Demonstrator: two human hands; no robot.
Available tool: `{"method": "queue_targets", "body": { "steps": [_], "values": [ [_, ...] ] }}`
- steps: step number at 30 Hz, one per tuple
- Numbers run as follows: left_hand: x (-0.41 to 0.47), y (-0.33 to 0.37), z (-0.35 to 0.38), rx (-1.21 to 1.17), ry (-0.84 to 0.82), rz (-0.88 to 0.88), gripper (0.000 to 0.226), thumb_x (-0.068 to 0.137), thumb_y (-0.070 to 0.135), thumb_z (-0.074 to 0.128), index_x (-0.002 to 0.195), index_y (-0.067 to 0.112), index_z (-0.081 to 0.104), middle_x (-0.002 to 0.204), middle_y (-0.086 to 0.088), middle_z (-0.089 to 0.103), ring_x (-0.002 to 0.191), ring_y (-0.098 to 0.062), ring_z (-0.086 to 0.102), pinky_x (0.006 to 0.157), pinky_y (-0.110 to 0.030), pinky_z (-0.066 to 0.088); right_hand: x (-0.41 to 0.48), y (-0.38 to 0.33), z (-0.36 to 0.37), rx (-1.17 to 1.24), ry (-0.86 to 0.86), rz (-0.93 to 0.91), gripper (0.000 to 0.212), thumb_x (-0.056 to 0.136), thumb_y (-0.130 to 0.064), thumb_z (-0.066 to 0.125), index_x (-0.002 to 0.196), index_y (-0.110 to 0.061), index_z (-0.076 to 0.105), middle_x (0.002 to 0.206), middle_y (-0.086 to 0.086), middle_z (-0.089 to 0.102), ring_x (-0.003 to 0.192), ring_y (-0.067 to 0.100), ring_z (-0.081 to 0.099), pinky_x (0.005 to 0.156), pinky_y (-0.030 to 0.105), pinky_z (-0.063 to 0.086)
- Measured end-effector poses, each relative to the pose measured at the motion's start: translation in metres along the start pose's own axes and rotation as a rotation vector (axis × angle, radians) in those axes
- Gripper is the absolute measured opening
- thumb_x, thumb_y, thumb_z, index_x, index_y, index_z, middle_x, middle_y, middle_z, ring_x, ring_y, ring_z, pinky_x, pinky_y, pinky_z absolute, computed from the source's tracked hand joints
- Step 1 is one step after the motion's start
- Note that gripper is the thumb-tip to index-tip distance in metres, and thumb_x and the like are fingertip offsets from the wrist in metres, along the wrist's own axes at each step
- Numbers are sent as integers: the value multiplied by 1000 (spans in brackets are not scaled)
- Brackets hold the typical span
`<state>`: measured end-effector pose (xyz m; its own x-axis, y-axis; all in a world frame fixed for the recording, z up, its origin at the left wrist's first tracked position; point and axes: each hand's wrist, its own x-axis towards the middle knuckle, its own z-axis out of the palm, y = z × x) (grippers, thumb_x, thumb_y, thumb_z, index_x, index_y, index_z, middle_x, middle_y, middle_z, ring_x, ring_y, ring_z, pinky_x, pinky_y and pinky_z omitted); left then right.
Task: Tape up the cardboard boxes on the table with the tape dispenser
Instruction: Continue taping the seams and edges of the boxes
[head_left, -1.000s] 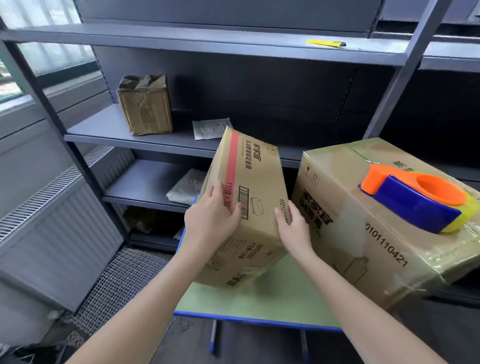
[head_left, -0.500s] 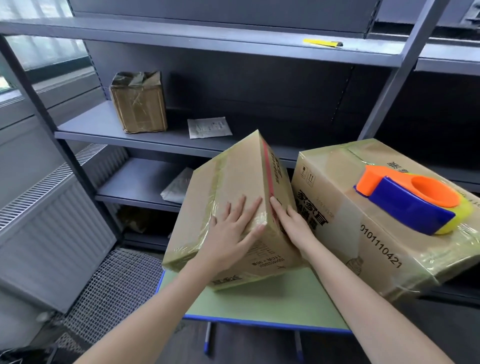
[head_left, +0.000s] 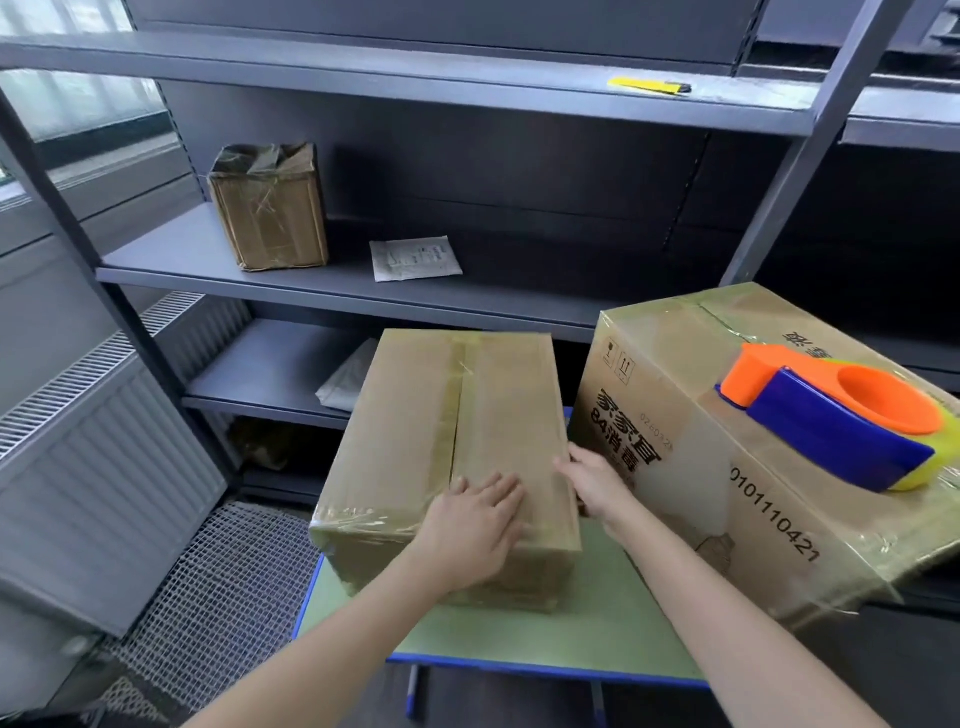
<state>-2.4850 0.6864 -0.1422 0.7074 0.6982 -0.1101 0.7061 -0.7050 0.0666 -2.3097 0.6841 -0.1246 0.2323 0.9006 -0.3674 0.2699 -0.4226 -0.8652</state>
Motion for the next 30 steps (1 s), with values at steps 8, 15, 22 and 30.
{"method": "queue_targets", "body": {
  "steps": [8,15,22,30],
  "values": [
    [4,-32,3,-138,99,-57,43,101,35,31,143,29,36,151,15,30,138,-4,30,104,-29,39,12,4,33,-498,138,44,64,99,-24,43,152,-13,10,146,11,38,114,25,55,85,33,50],
    [-1,-91,0,-84,33,-548,56,91,63,33,140,36,34,146,1,33,137,-23,25,105,-64,18,11,-2,60,-771,218,117,63,99,-35,40,150,-9,14,144,20,26,122,34,44,97,39,45],
    [-5,-99,4,-128,30,-678,67,84,74,28,143,43,24,151,-8,22,136,-28,18,94,-51,41,11,1,69,-872,233,103,60,101,-36,33,150,-9,12,149,27,17,130,41,34,108,44,33],
    [-34,-69,11,-24,62,-764,50,97,48,27,141,25,33,141,-14,38,128,-33,34,73,-36,47,22,-5,61,-944,174,7,54,102,-33,29,151,-12,15,153,27,11,134,43,28,111,47,25]
  ]
}}
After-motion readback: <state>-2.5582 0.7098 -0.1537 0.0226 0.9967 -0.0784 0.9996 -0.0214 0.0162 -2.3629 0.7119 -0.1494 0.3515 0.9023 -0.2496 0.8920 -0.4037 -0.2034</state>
